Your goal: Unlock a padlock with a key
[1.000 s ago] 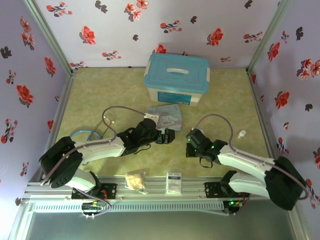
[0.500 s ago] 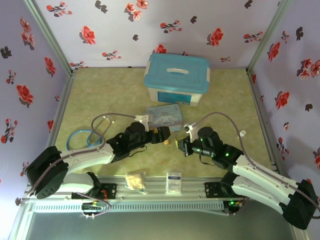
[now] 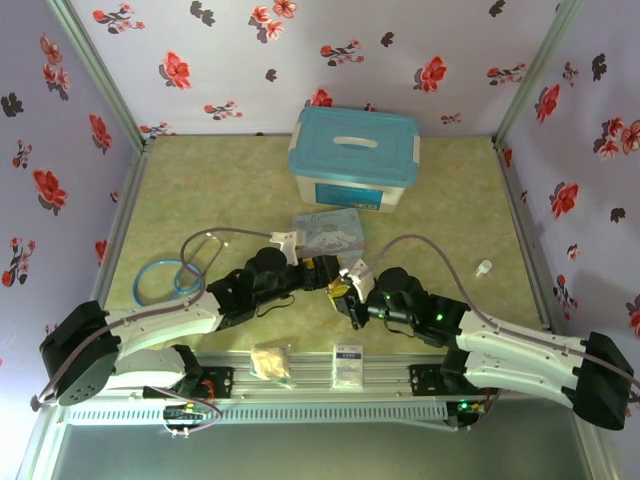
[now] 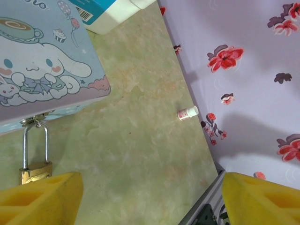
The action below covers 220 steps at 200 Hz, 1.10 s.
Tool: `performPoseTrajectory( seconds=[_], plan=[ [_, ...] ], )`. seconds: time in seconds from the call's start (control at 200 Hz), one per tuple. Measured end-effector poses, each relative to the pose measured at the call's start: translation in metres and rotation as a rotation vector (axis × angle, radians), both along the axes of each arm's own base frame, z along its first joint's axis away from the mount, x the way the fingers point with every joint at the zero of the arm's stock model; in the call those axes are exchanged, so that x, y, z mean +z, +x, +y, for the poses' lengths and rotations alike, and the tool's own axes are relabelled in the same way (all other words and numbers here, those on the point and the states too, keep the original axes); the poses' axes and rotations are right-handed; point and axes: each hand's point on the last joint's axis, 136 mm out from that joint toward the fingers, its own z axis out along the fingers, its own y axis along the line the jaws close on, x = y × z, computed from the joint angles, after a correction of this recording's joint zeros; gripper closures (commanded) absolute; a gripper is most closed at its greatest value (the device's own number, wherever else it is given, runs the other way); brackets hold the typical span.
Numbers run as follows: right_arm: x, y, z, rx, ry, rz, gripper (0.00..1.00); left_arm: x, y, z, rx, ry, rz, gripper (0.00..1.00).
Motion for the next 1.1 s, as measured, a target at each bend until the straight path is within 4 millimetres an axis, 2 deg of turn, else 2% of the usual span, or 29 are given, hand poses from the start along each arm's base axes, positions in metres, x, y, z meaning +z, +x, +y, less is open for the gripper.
performPoseTrajectory(
  seconds=[0.16, 0.3, 0.37, 0.48, 0.615, 0.765, 0.805, 0.9, 0.99, 1.1],
  plan=[
    [0.001, 0.004, -0.001, -0.022, -0.013, -0.033, 1.00, -0.008, -0.003, 0.004, -0.004, 0.037, 0.012, 0.52],
    [0.004, 0.011, 0.000, -0.047, -0.030, -0.060, 1.00, -0.015, -0.006, 0.004, -0.022, 0.057, 0.029, 0.62],
    [0.006, 0.011, 0.002, -0.049, -0.041, -0.079, 1.00, -0.017, -0.007, 0.004, -0.029, 0.063, 0.032, 0.69],
    [0.002, 0.009, 0.002, -0.047, -0.068, -0.099, 1.00, -0.020, -0.008, 0.003, -0.036, 0.071, 0.035, 0.75],
    [-0.006, 0.012, 0.001, -0.060, -0.106, -0.103, 1.00, -0.023, -0.008, 0.001, -0.039, 0.074, 0.047, 1.00],
    [-0.012, 0.014, 0.000, -0.072, -0.133, -0.103, 1.00, -0.023, -0.009, -0.001, -0.048, 0.066, 0.046, 1.00],
    [-0.012, 0.014, -0.001, -0.074, -0.136, -0.103, 0.92, -0.023, -0.009, -0.001, -0.048, 0.065, 0.046, 1.00],
    [-0.010, 0.016, -0.001, -0.087, -0.133, -0.109, 0.65, -0.020, -0.008, -0.002, -0.048, 0.054, 0.038, 1.00],
    [-0.004, 0.020, -0.003, -0.120, -0.108, -0.107, 0.33, -0.022, -0.008, 0.002, -0.042, 0.030, 0.023, 1.00],
    [0.015, 0.023, -0.006, -0.159, 0.000, -0.092, 0.14, -0.027, -0.007, 0.017, -0.021, 0.000, -0.010, 1.00]
  ],
)
